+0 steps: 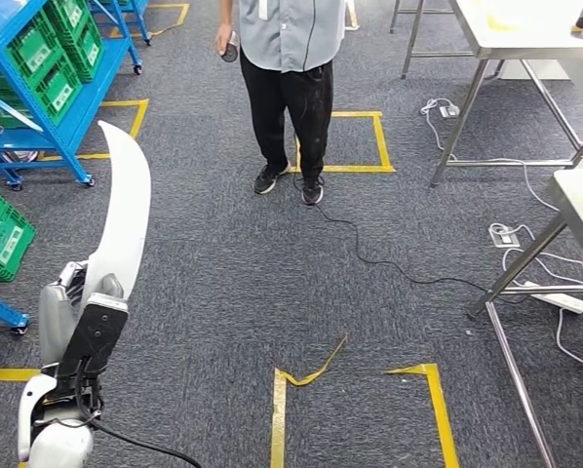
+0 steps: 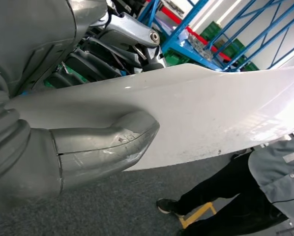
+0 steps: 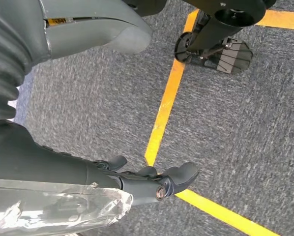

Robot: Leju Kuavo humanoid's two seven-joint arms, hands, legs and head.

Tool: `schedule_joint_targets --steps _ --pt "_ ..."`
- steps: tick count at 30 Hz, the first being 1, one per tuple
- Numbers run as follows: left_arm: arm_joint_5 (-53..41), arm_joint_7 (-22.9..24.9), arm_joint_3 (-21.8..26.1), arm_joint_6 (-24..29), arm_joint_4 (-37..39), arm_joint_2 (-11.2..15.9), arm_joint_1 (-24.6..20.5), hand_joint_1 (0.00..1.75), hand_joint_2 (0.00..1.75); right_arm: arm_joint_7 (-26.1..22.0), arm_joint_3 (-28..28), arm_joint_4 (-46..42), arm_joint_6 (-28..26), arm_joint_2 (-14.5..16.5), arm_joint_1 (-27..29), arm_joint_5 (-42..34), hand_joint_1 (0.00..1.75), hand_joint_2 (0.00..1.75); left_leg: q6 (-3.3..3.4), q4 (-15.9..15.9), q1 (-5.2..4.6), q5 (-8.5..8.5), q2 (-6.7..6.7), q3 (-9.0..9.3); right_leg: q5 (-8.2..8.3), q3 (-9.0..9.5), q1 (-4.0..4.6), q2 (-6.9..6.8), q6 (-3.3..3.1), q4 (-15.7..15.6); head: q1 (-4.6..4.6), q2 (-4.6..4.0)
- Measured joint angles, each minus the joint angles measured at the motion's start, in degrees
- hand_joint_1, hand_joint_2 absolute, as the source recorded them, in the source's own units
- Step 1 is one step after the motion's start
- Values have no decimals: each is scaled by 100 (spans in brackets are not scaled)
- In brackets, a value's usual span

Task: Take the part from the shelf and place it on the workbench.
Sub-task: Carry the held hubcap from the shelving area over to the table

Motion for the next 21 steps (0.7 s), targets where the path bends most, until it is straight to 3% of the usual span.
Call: schedule_joint_targets --steps 21 --pt "0 0 0 0 0 0 0 175 175 0 0 0 0 0 0 0 0 175 0 0 0 0 0 0 0 0 0 0 0 0 0 0"
